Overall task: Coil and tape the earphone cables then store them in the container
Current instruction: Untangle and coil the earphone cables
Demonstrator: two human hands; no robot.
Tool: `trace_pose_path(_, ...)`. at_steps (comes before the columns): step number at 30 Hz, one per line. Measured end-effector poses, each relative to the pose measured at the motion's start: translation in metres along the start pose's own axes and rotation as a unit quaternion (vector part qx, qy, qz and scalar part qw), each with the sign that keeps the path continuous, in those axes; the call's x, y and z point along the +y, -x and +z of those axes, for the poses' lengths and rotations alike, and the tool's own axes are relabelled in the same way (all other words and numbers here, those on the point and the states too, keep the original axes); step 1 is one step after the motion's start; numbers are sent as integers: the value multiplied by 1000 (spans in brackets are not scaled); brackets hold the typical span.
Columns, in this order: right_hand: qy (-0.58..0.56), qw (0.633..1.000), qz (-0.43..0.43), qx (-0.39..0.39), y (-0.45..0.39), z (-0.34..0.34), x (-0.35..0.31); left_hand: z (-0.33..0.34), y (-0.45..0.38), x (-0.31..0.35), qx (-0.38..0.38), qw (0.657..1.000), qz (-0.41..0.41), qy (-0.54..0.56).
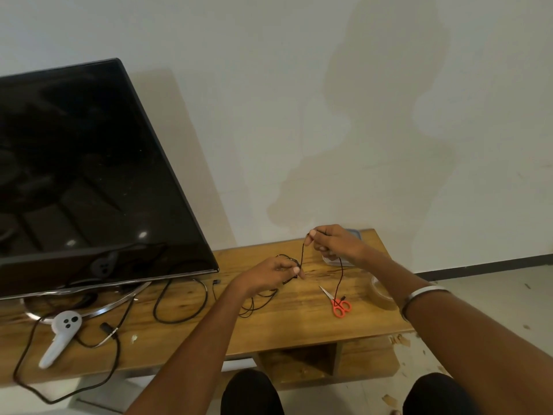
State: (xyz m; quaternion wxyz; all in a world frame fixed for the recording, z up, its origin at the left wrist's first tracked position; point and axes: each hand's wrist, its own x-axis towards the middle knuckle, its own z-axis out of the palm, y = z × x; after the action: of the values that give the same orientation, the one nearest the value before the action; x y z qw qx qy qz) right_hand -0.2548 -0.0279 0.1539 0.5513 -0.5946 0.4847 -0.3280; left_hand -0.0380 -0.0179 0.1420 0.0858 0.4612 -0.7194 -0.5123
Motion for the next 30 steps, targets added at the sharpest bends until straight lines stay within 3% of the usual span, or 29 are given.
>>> trace_pose_path(5, 17, 999, 0, 34, -2, 6, 3, 3, 0, 10, -93, 991, -22, 98)
trace_pose_path(9, 46, 997, 0, 67, -3, 6, 8, 0, 5, 19, -125, 965, 2, 231)
trace_pose_path(14, 150, 984, -19, 92, -3, 5, 22, -6, 7, 30, -129, 936, 46, 324)
trace_pose_path(23, 209, 976, 1, 70, 6, 21, 35, -6, 4, 39, -68, 898, 122, 417)
trace_pose_path(30, 214, 975, 35, -41, 7, 38, 38, -5, 1, 41, 45, 902, 115, 413)
